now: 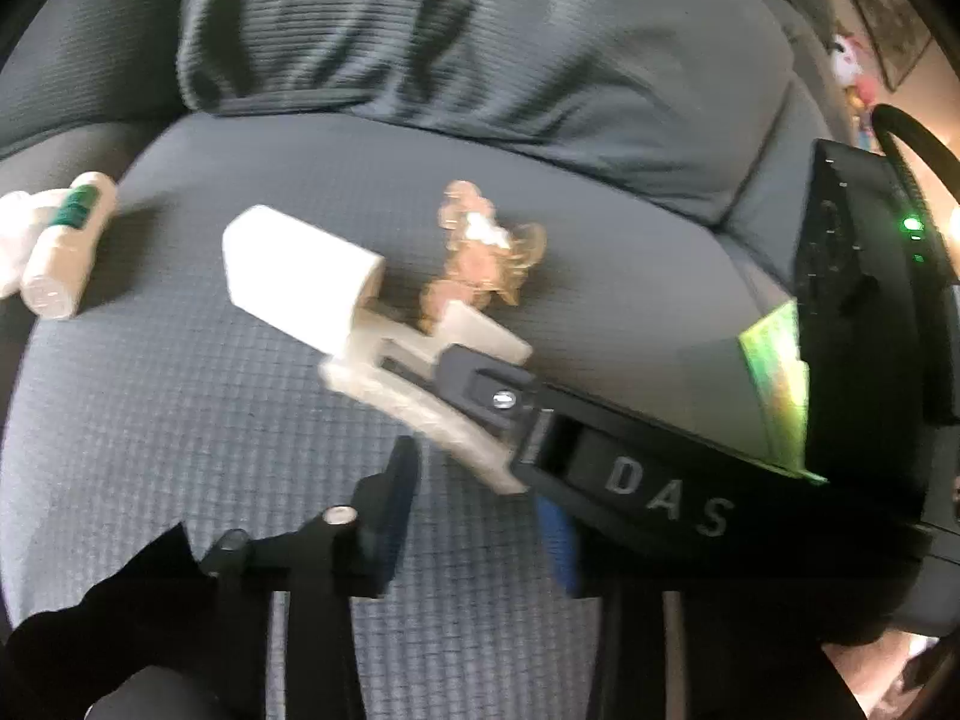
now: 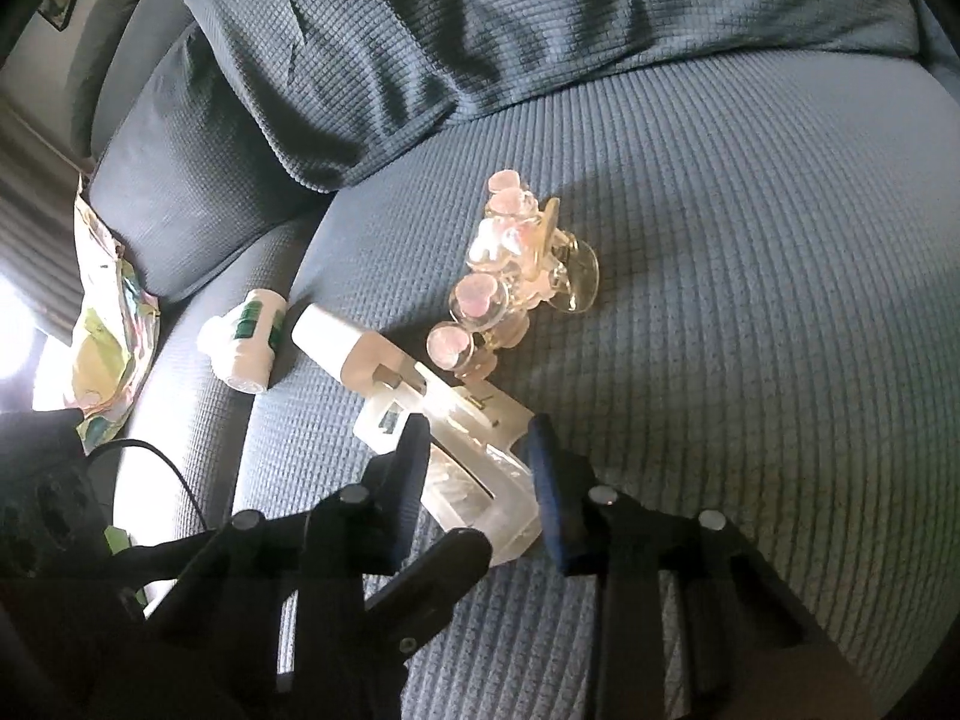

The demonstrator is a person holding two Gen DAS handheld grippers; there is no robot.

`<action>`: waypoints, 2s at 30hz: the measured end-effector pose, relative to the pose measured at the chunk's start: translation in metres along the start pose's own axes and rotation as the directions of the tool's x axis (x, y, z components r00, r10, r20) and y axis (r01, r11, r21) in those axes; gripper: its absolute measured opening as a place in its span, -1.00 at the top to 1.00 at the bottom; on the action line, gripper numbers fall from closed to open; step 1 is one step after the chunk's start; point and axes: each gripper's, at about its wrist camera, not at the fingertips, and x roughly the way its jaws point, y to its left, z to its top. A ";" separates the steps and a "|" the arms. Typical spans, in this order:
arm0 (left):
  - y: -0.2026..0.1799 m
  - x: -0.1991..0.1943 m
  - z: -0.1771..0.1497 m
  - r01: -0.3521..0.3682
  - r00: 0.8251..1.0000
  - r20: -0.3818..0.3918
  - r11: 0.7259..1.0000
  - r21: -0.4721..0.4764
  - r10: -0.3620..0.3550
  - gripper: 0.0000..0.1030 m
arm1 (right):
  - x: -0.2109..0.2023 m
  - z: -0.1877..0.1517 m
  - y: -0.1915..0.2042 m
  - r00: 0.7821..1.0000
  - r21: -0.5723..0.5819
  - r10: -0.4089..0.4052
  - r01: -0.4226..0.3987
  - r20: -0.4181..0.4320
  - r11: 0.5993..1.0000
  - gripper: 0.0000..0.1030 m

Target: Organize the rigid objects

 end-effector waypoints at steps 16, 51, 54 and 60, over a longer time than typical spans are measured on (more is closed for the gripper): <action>-0.037 -0.021 0.001 -0.011 0.996 0.089 0.994 0.105 0.001 0.48 | -0.041 -0.007 0.005 0.991 -0.018 0.078 -0.076 0.110 0.997 0.53; -0.181 -0.043 -0.023 0.194 0.944 0.169 0.891 0.411 -0.283 0.48 | -0.204 -0.039 -0.049 0.875 0.087 -0.117 0.086 0.471 0.993 0.53; -0.199 -0.038 -0.029 0.224 0.936 0.152 0.872 0.435 -0.317 0.48 | -0.219 -0.045 -0.063 0.859 0.115 -0.150 0.107 0.490 0.988 0.52; -0.233 -0.023 -0.039 0.290 0.920 0.103 0.833 0.470 -0.378 0.48 | -0.244 -0.055 -0.093 0.830 0.176 -0.221 0.150 0.513 0.973 0.52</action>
